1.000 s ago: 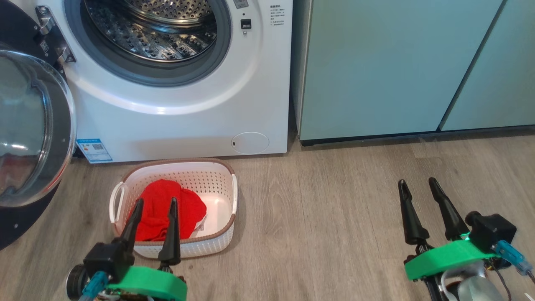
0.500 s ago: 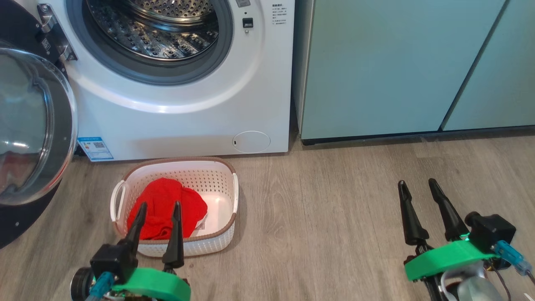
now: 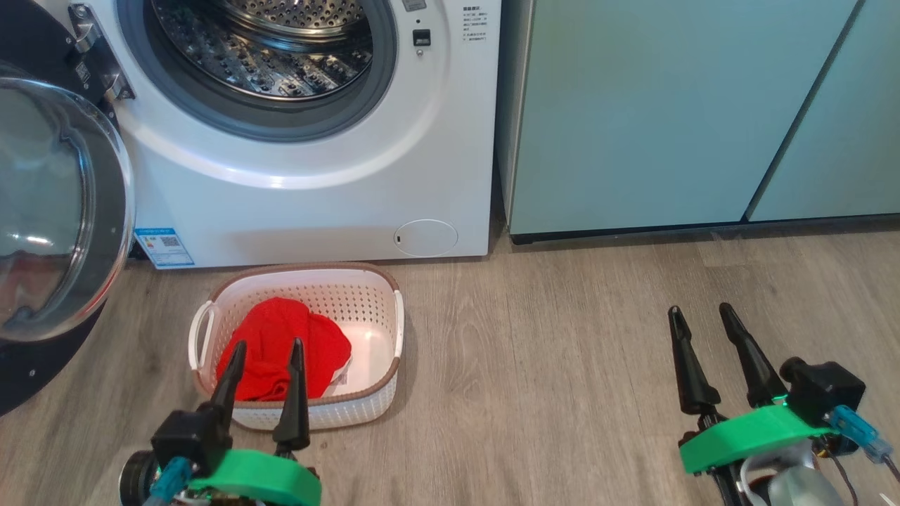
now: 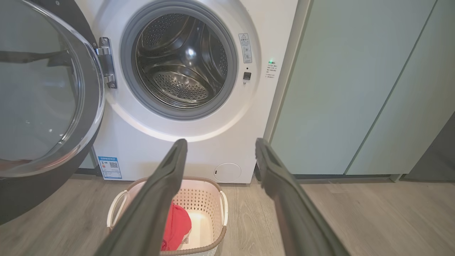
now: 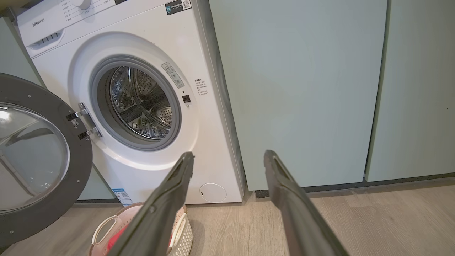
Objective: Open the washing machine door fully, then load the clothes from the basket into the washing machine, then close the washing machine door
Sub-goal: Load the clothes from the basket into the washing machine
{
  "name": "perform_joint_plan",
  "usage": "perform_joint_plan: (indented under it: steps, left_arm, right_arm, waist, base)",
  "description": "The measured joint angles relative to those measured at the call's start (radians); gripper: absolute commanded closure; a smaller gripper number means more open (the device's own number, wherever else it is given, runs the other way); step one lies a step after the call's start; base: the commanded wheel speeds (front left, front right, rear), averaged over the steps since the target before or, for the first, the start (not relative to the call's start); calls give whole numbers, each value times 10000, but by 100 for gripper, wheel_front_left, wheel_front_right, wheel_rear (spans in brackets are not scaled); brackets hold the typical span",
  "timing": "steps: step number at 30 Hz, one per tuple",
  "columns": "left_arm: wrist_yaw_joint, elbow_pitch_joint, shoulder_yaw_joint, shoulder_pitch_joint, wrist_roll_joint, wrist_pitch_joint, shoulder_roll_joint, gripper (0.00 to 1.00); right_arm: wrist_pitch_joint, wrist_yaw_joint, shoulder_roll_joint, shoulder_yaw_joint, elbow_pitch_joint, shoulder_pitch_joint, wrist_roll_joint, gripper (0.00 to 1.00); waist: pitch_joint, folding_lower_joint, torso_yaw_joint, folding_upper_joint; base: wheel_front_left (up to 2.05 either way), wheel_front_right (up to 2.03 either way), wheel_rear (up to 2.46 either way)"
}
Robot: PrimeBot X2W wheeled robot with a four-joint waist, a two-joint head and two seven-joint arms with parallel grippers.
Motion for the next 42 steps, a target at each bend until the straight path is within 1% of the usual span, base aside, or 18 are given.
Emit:
perform_joint_plan:
  steps: [3,10,24,28,30,36,42]
  left_arm:
    - [-73,-23,27,0,-341,0,0,0]
    - [-104,-44,79,-2,-393,0,-2,0]
    - [-88,-102,58,-11,-328,0,4,0]
    - [94,-35,8,-24,-125,0,4,0]
    - [102,-36,0,-25,-125,0,4,0]
    - [176,-35,-12,-51,-111,0,6,0]
    - [213,-35,-6,-49,-111,0,8,0]
  right_arm:
    - [0,0,0,4,-2,0,0,0]
    - [0,0,0,6,0,-1,0,0]
    - [-15,0,8,4,4,-4,0,0]
    - [-15,0,8,6,6,-10,0,0]
    - [-15,0,8,6,6,-13,0,0]
    - [-15,0,12,6,12,-34,0,0]
    - [-15,0,12,15,21,-29,0,0]
  waist:
    - [18,0,19,0]
    - [51,0,37,0]
    - [101,0,78,0]
    - [115,0,99,0]
    - [121,0,111,0]
    - [145,0,139,0]
    - [158,0,152,0]
  base:
    - [0,0,0]
    - [89,-89,0]
    - [197,-196,-1]
    - [160,-160,0]
    - [119,-119,0]
    - [67,-67,0]
    - [0,0,0]
